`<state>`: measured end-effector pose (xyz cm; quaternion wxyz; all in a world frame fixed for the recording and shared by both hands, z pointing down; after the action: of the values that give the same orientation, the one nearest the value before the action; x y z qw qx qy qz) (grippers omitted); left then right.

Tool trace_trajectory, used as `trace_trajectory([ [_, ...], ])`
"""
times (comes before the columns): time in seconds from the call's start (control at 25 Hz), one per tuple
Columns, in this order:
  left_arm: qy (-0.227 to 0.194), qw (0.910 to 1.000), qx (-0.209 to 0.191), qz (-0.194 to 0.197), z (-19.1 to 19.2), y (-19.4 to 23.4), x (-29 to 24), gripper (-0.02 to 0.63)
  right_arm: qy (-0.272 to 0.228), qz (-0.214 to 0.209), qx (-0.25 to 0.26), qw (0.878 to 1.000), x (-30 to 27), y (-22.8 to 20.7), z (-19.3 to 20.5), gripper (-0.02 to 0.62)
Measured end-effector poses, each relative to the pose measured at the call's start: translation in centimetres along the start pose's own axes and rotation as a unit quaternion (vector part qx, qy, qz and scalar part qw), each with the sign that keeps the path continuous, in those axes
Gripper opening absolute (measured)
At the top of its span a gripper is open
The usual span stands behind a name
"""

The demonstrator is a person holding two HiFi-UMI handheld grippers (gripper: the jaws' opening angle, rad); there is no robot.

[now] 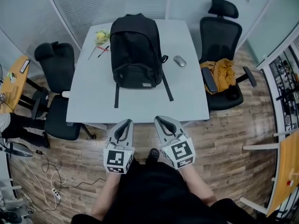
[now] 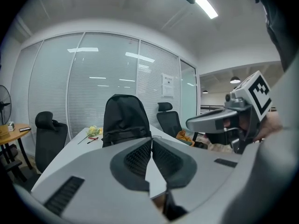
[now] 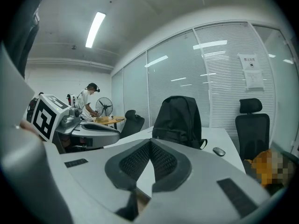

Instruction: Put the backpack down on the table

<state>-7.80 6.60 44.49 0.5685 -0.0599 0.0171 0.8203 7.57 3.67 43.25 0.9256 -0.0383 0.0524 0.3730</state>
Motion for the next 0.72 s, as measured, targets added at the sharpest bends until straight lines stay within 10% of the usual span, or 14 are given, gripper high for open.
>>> trace_trajectory([
  [0.72,-0.007,0.9998,-0.001,0.019,-0.2,2.6,0.5,-0.003,0.008,-0.007,-0.002,1.0,-2.1,2.8,0.2,0.011],
])
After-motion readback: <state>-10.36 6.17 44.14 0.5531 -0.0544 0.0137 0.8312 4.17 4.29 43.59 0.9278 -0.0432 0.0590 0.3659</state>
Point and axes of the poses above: the fingertips, and each gripper's own axes: x backward along the fingers, y to its left, z out of its underside, the point moved 6 cm from there along x, backward along the fingers, and after that the axes turned 8 degrees about -y, right-handed, at the moved point
